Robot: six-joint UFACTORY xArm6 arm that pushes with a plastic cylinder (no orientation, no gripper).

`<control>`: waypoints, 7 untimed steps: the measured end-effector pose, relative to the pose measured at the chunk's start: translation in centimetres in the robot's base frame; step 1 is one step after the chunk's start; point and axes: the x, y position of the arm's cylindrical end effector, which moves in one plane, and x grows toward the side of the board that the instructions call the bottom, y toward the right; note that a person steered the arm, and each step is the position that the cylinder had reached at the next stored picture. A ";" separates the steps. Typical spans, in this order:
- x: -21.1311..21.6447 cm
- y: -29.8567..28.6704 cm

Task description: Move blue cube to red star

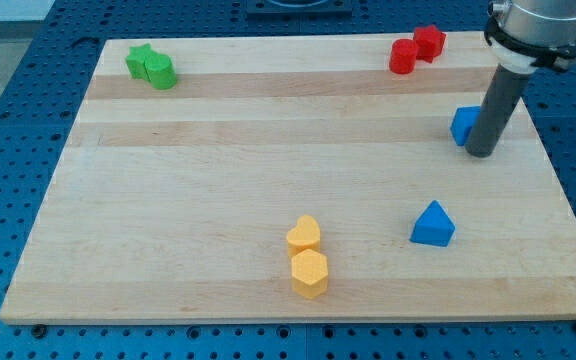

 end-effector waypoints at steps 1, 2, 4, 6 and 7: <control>-1.4 0.0; -2.8 0.0; -6.1 0.0; -9.9 0.0; -11.9 0.0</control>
